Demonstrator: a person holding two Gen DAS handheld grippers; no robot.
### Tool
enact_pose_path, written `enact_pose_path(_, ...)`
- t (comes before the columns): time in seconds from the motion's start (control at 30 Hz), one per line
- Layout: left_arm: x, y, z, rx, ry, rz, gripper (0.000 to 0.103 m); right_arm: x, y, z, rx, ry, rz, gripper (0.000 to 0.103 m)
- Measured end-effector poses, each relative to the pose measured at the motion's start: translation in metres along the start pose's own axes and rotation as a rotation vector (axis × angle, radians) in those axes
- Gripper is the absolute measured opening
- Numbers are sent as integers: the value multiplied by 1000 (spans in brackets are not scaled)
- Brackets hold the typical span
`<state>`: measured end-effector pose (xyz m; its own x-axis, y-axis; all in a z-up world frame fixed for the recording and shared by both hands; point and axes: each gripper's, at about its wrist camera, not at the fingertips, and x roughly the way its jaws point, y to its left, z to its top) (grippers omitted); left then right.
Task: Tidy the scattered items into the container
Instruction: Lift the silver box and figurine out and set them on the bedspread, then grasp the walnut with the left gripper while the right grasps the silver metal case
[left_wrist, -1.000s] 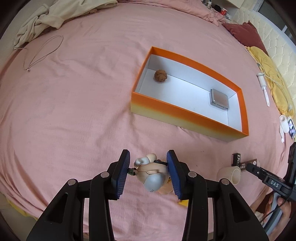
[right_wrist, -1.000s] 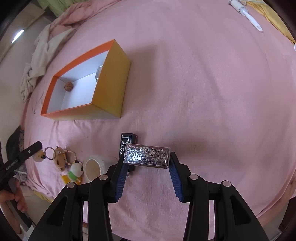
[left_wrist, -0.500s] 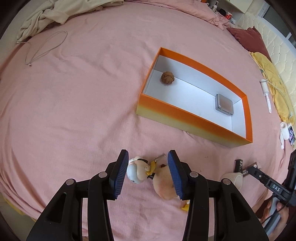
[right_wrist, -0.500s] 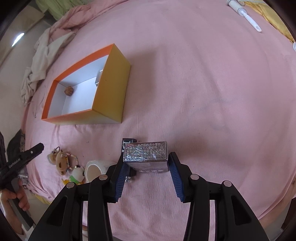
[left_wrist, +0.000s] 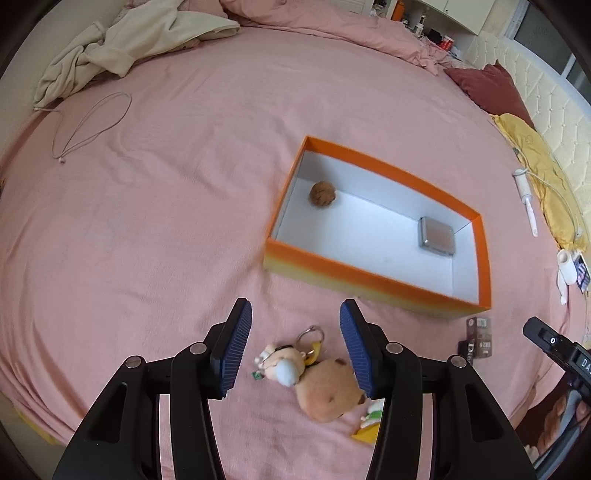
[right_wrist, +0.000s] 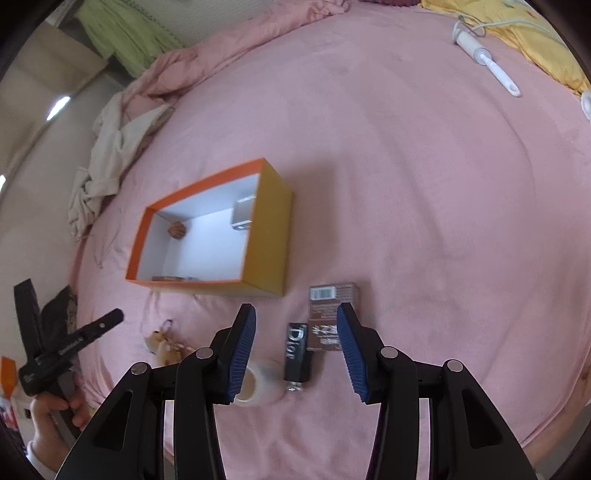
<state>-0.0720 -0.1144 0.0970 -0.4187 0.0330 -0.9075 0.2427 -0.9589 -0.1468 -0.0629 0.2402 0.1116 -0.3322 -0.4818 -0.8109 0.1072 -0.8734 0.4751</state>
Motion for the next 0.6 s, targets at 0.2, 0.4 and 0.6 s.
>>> enact_pose_path(0.2,17,-36,49,85,10,-9,51,20,69,45,-113,35,112,60)
enact_pose_path(0.4,57,-44,75,97,36,25,52,86,96,75,-162,162,-19,60)
enact_pose_path(0.6,101,-33,87,89,74,52,52,125,87,90,-133,188,-124,60)
